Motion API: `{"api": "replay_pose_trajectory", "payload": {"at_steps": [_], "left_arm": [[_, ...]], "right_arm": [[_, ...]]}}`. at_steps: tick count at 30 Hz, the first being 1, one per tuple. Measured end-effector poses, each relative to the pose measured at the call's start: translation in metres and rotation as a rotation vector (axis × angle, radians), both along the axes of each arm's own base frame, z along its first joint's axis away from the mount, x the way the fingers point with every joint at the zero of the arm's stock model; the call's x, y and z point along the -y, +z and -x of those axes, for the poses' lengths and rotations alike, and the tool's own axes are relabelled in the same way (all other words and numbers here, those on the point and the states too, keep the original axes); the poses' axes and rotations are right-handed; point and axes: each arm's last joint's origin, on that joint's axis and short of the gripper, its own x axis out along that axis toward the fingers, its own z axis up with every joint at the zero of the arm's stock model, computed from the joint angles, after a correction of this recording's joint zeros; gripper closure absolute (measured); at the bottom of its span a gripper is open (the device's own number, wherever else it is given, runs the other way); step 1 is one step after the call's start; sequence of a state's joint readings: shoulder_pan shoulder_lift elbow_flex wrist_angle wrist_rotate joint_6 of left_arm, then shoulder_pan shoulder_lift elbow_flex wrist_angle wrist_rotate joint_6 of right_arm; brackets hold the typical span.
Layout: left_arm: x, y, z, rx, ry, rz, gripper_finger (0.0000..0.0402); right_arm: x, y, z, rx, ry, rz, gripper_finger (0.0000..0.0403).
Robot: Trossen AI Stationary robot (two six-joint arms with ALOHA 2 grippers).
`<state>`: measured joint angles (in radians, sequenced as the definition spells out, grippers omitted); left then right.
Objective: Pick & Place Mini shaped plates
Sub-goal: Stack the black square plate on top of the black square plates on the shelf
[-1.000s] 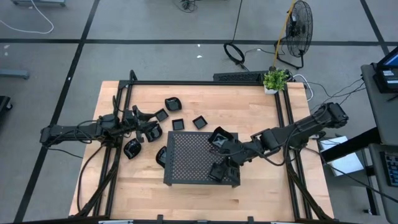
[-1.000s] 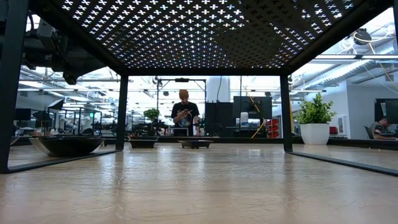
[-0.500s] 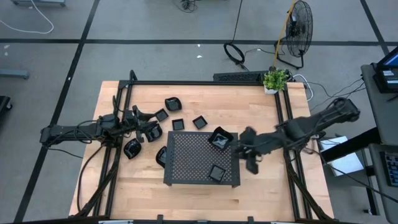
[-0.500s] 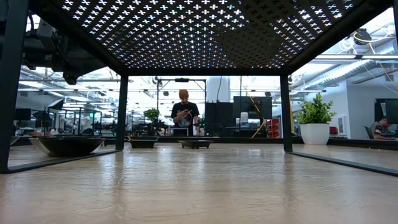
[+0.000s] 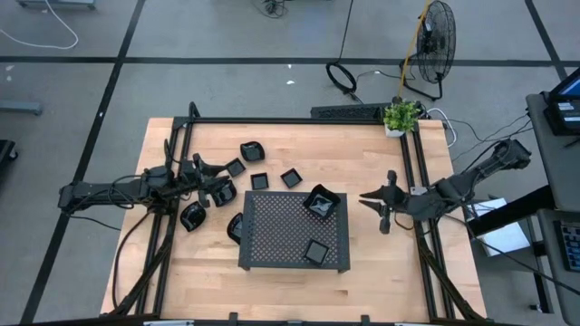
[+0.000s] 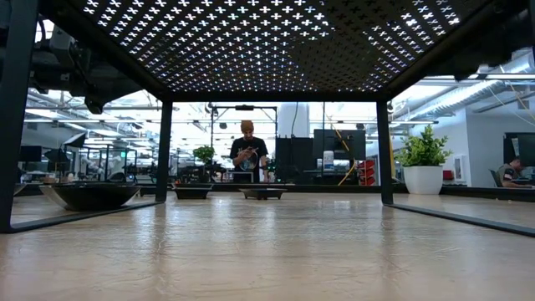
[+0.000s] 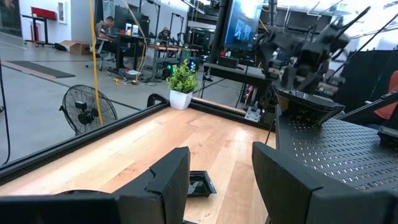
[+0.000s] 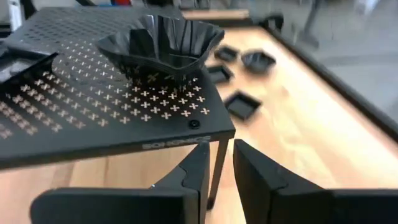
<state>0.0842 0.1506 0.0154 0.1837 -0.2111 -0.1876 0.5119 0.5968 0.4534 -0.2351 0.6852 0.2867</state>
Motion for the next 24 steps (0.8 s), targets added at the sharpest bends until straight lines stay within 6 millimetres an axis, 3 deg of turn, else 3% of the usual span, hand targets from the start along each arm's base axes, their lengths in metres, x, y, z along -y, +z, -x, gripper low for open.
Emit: {"api": "replay_pose_trajectory", "payload": {"at_steps": [11,24], "left_arm": [[0.0,0.0,0.0,0.0,0.0,0.0,0.0224],[0.0,0.0,0.0,0.005,0.0,0.001,0.0224]], "right_arm": [[0.011,-0.057,0.019,0.26,0.064,0.129,0.036],[0.012,-0.046,0.024,0.359,0.159,0.236,0.0381]]}}
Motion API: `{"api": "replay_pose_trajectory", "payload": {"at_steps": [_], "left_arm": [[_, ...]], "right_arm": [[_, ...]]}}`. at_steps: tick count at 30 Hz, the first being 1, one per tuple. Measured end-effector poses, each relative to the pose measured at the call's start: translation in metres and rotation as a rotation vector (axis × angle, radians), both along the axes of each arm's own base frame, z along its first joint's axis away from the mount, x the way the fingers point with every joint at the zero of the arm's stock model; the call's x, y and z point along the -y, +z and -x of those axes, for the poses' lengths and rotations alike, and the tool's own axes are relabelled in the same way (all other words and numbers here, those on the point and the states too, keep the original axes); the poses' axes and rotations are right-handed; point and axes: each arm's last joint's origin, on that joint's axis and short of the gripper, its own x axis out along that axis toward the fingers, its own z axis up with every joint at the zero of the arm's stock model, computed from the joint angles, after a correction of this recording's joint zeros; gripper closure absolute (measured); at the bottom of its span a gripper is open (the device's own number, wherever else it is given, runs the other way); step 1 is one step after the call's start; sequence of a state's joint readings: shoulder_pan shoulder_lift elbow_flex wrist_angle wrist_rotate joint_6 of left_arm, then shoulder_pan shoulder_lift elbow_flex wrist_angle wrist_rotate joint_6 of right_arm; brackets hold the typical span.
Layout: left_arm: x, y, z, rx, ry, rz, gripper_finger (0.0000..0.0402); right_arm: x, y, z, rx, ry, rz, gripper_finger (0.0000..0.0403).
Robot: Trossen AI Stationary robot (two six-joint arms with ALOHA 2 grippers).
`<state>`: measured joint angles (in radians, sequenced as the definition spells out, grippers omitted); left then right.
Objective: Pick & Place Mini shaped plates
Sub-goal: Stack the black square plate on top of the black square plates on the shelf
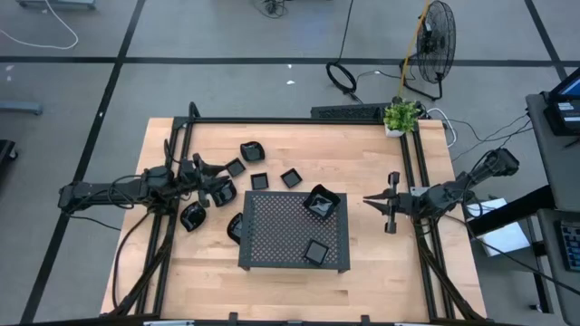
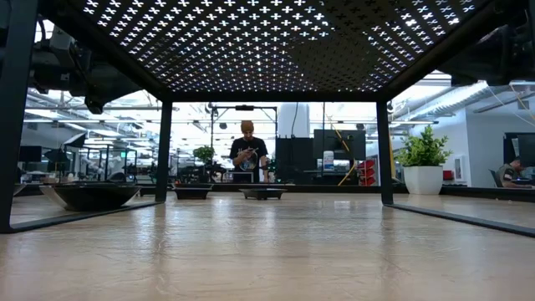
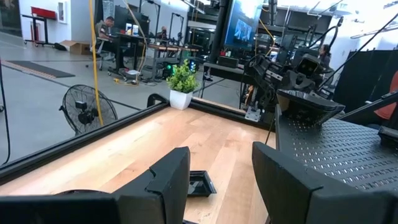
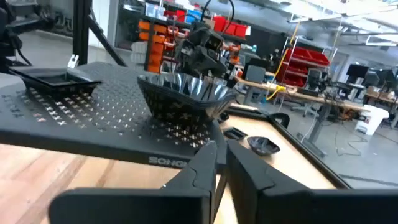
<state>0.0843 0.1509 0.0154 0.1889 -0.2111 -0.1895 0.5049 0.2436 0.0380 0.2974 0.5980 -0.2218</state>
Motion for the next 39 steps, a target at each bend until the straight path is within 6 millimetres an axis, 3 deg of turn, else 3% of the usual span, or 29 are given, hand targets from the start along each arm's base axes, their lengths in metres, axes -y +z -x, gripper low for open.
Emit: {"api": "replay_pose_trajectory", "payload": {"at_steps": [17,25,28,34,39], "left_arm": [[0.0,0.008,0.001,0.128,-0.015,0.148,0.0224],[-0.006,0.006,0.002,0.147,0.179,0.26,0.0224],[-0.012,0.024,0.004,0.031,0.259,0.291,0.0224],[-0.035,0.051,0.002,-0.372,0.571,0.372,0.0224],[-0.069,0.037,-0.027,-0.577,0.594,0.498,0.0223]], "right_arm": [[0.0,0.002,0.0,0.017,-0.003,-0.019,0.0388],[0.0,0.001,0.0,0.016,-0.003,-0.019,0.0389],[0.0,0.001,0.0,0.016,-0.002,-0.019,0.0391],[0.0,0.001,0.0,0.016,-0.002,-0.019,0.0388],[0.0,0.001,0.0,0.016,-0.002,-0.019,0.0388]]}}
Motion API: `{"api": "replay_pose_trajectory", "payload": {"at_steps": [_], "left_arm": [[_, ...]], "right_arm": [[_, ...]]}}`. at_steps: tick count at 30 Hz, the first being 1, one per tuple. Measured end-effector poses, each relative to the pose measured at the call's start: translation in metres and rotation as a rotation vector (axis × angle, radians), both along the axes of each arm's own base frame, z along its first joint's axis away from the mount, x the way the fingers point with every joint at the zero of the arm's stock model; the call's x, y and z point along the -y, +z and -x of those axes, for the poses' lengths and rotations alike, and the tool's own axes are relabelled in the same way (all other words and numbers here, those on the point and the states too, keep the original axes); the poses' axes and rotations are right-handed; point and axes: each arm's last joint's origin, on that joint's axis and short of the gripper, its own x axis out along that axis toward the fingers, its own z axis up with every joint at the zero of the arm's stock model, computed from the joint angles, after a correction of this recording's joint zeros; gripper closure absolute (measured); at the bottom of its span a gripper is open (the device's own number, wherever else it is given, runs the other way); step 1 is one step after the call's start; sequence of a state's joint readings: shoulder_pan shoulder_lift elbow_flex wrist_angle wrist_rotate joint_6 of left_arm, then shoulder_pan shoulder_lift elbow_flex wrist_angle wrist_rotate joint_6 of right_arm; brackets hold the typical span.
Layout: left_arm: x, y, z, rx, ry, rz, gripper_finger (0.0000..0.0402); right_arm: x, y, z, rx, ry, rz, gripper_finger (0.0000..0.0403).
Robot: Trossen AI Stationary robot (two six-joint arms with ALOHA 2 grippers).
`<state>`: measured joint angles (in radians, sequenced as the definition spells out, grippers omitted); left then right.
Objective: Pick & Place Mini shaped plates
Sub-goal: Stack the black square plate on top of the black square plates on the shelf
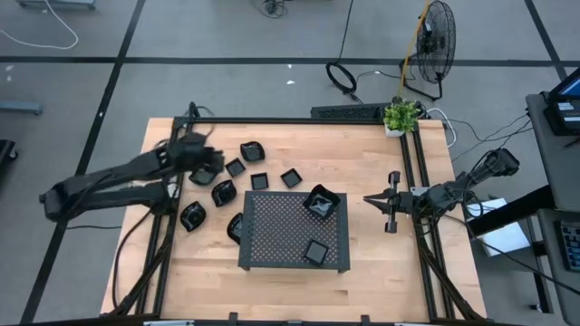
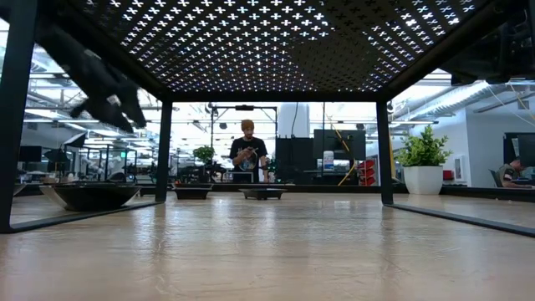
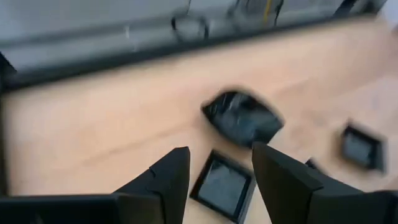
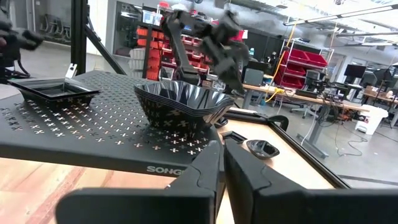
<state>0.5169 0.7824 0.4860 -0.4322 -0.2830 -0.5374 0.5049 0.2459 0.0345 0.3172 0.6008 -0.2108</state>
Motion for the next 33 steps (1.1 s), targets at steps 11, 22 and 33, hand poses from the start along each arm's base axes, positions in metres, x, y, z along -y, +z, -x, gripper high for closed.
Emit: {"api": "replay_pose_trajectory", "payload": {"at_steps": [11,22,33], "left_arm": [[-0.059,-0.054,-0.037,-0.226,-0.091,0.283,0.0133],[-0.062,-0.072,-0.04,-0.368,-0.138,0.335,0.0138],[-0.062,-0.072,-0.04,-0.371,-0.132,0.338,0.025]], "right_arm": [[0.0,0.0,0.0,0.0,0.0,0.0,0.0391],[0.0,0.0,0.0,0.0,0.0,0.0,0.0389],[0.0,0.0,0.0,0.0,0.0,0.0,0.0391]]}}
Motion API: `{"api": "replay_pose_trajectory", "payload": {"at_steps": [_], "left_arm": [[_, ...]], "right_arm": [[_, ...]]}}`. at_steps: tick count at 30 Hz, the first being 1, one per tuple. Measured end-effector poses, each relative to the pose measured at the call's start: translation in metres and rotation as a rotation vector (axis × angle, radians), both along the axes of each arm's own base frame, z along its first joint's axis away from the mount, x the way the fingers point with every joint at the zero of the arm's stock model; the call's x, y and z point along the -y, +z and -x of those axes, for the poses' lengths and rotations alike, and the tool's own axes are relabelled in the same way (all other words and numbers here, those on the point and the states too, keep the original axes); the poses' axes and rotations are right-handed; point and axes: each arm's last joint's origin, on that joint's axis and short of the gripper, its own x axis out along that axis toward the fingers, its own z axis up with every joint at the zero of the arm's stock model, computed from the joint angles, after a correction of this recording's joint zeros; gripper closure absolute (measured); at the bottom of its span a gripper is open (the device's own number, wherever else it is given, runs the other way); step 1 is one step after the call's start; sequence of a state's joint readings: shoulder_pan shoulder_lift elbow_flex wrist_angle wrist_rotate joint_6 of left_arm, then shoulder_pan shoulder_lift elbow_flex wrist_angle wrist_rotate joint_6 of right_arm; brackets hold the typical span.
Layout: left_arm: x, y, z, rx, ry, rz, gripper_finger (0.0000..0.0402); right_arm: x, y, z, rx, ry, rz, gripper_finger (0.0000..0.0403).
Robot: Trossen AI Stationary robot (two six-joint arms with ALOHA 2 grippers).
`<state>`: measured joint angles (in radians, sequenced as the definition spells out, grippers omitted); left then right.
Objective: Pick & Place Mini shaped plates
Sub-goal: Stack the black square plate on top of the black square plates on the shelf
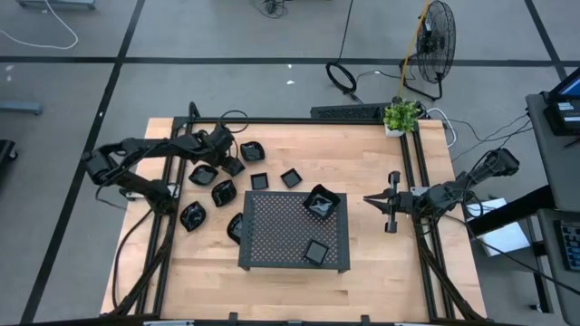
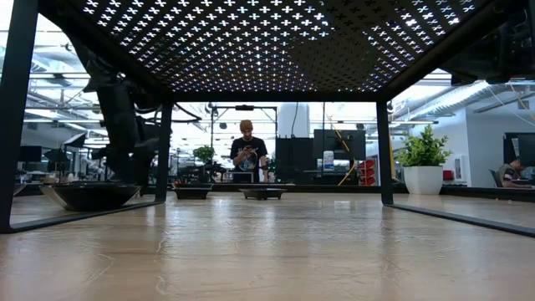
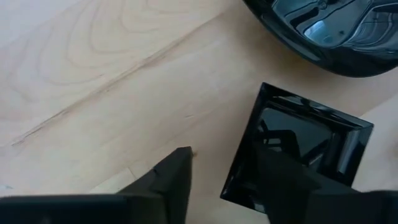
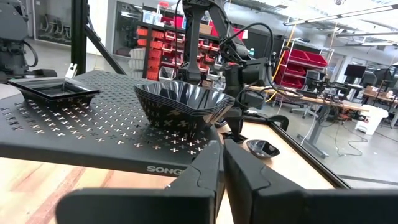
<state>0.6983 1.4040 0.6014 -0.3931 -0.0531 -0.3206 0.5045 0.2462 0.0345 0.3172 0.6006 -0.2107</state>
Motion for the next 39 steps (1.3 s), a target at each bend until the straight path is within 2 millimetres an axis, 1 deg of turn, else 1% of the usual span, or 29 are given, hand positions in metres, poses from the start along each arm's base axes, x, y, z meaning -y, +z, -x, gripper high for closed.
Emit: {"api": "replay_pose_trajectory", "payload": {"at_steps": [12,14,16,19,22,25,29,32,36,39], "left_arm": [[0.0,0.001,-0.001,0.016,-0.012,0.005,0.0387],[0.0,0.003,0.0,0.019,-0.011,-0.008,0.0393],[0.001,0.009,0.001,0.031,-0.018,-0.03,0.0391],[0.002,0.024,0.0,0.067,-0.027,-0.08,0.0396],[0.006,0.045,0.001,0.104,-0.027,-0.169,0.0396],[0.014,0.069,0.001,0.157,-0.035,-0.263,0.0397],[0.029,0.1,0.004,0.274,-0.074,-0.35,0.0397],[0.043,0.119,0.006,0.367,-0.108,-0.413,0.0398],[0.061,0.137,0.007,0.492,-0.167,-0.467,0.0397],[0.078,0.146,0.001,0.602,-0.237,-0.475,0.0399]], "right_arm": [[0.0,0.0,0.0,0.0,0.0,0.0,0.0391],[0.0,0.0,0.0,0.0,0.0,0.0,0.0391],[0.0,0.0,0.0,0.0,0.0,0.0,0.0391],[0.0,0.0,0.0,0.0,0.0,0.0,0.0388],[0.0,0.0,0.0,0.0,0.0,0.0,0.0387],[0.0,0.0,0.0,0.0,0.0,0.0,0.0389],[0.0,0.0,0.0,0.0,0.0,0.0,0.0389],[0.0,0.0,0.0,0.0,0.0,0.0,0.039],[0.0,0.0,0.0,0.0,0.0,0.0,0.0389],[0.0,0.0,0.0,0.0,0.0,0.0,0.039]]}}
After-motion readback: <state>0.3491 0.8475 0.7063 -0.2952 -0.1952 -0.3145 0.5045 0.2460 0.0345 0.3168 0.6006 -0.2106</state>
